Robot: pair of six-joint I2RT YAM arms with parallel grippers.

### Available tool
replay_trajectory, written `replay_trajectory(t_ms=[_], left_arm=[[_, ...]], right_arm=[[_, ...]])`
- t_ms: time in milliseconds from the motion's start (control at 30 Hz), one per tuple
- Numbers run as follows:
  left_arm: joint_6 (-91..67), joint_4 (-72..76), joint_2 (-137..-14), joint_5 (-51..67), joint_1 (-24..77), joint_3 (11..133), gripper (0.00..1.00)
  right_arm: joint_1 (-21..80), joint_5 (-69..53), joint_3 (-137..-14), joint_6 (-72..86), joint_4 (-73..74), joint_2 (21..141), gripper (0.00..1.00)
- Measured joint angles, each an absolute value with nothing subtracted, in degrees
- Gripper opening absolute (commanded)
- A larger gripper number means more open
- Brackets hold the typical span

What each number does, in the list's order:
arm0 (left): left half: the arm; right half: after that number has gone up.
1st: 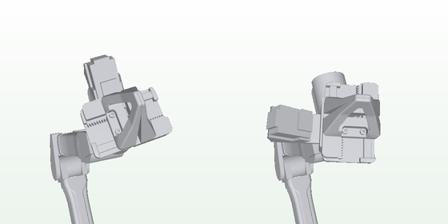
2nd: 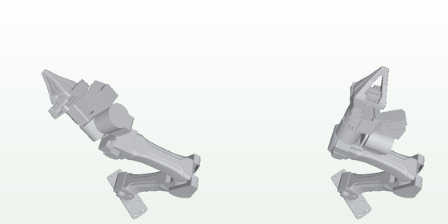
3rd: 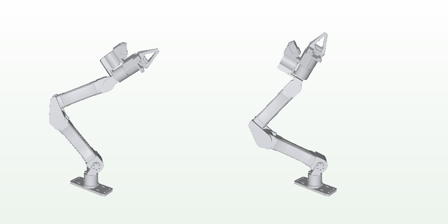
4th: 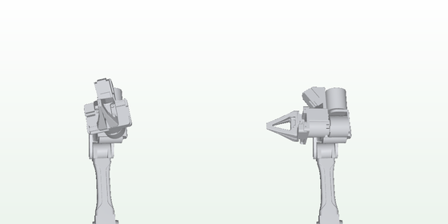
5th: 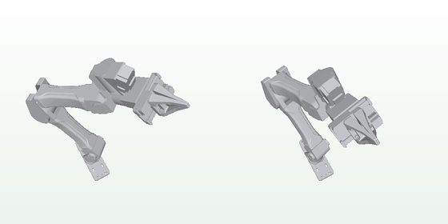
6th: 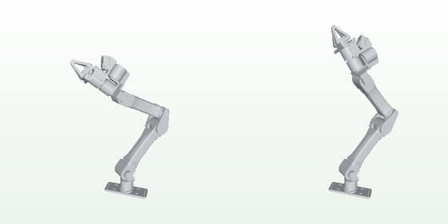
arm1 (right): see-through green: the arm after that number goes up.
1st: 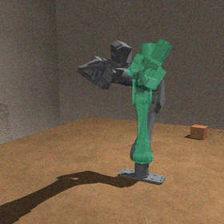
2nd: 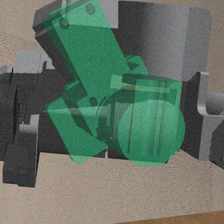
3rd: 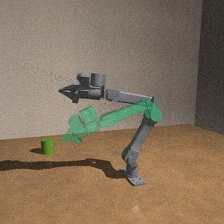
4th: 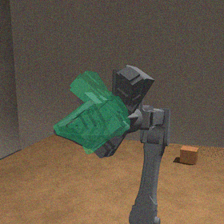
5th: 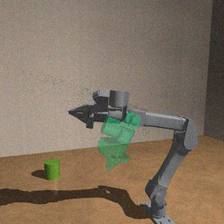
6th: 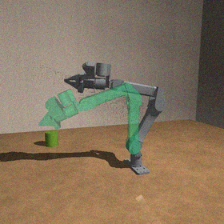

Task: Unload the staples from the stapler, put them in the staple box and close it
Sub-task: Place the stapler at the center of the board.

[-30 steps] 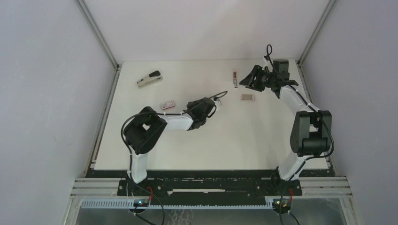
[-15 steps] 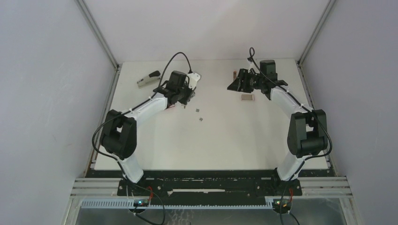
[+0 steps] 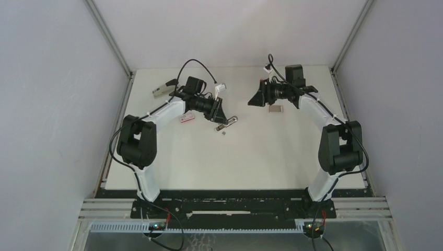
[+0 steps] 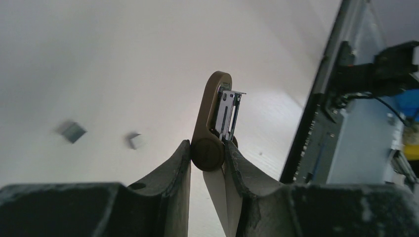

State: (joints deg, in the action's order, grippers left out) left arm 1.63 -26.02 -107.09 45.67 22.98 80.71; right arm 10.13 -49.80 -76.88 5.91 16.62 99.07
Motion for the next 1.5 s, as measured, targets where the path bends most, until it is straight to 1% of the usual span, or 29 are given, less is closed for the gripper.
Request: replay_trajectory(t_ms=[167,333,467,667,967,1233,1500], left_arm=[[2.26,-28.16,-107.15,54.57,23.03,80.68,0.27],[3.62,-30.35,-107.18,57.69,23.03,80.71,0.27],[4.27,-31.38,-107.2,58.76,23.03,80.68,0.27],[5.15,-32.32,-107.28,59.35,23.03,80.71,0.28],[8.36,-36.45,-108.57,60.16,23.07,82.32,0.28],[11.14,-39.33,-108.62,60.16,23.92,83.05,0.28],[12.71,-41.04,-108.64,60.16,24.97,83.11,0.29]], right_arm=[[10.81,-55.0,-80.42,-0.3,22.39,101.71,0.48],[13.26,-58.5,-87.0,-6.83,32.49,107.02,0.46],[14.83,-60.36,-90.63,-10.57,39.81,110.37,0.44],[15.86,-61.49,-91.68,-13.82,46.15,111.81,0.43],[16.64,-62.89,-99.18,-20.23,57.67,117.51,0.42],[17.85,-63.0,-103.22,-25.28,66.17,120.73,0.41],[19.35,-63.35,-104.97,-29.23,72.38,122.5,0.38]])
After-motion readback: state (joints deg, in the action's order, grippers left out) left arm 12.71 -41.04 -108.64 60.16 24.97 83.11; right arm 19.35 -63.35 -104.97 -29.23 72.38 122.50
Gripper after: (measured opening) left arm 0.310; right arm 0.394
